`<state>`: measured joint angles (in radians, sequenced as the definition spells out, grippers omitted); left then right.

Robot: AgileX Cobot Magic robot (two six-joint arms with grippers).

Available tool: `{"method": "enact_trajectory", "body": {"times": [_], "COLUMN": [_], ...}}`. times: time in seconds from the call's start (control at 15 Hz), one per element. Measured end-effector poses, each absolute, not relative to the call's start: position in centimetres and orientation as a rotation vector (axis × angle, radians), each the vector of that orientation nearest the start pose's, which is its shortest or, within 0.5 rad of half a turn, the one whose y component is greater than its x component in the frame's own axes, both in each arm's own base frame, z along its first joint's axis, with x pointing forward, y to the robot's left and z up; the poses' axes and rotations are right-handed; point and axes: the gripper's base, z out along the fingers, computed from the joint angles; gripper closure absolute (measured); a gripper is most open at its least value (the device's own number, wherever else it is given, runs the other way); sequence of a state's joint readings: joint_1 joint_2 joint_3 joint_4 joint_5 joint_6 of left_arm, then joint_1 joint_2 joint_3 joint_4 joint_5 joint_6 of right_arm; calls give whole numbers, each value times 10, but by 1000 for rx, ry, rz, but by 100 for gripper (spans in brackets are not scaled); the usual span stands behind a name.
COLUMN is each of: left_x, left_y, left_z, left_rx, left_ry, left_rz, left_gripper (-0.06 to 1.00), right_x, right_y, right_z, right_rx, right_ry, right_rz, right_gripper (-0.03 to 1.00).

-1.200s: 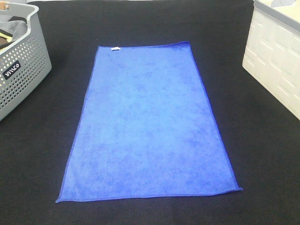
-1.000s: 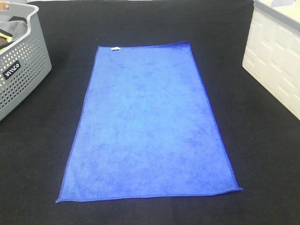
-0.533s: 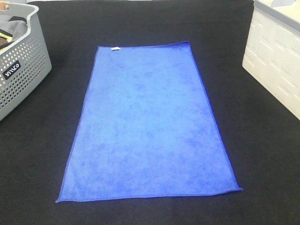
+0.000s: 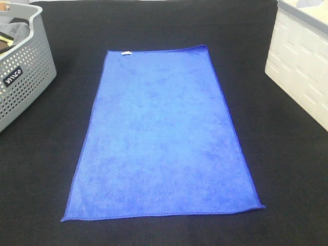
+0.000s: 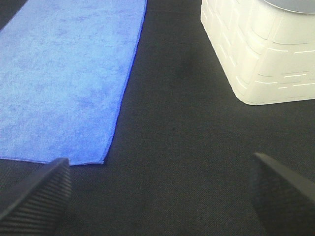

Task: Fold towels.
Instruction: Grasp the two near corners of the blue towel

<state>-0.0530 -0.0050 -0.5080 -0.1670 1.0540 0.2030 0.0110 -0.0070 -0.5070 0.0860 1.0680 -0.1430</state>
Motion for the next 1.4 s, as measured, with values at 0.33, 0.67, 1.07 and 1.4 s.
{"method": "enact_trajectory", "body": {"times": [0.33,0.67,1.07,1.4], "left_x": [-8,-8,-8,-8], "left_y": [-13,-13,-13,-13], "left_z": [281,281,281,281], "left_rx": [265,265,265,265], "left_ry": [1997,1997,1997,1997], "left_rz": [-104,-104,-104,-104], "left_gripper": [24,24,24,24], "right_x": [-7,-7,-7,-7], "right_y": [7,7,7,7], "right_z": [279,279,279,279], "right_rx": [-162,-162,-162,-162], "right_ry": [2028,2028,2028,2028], "right_rz": [20,20,20,20], "right_gripper": [6,6,6,6]}}
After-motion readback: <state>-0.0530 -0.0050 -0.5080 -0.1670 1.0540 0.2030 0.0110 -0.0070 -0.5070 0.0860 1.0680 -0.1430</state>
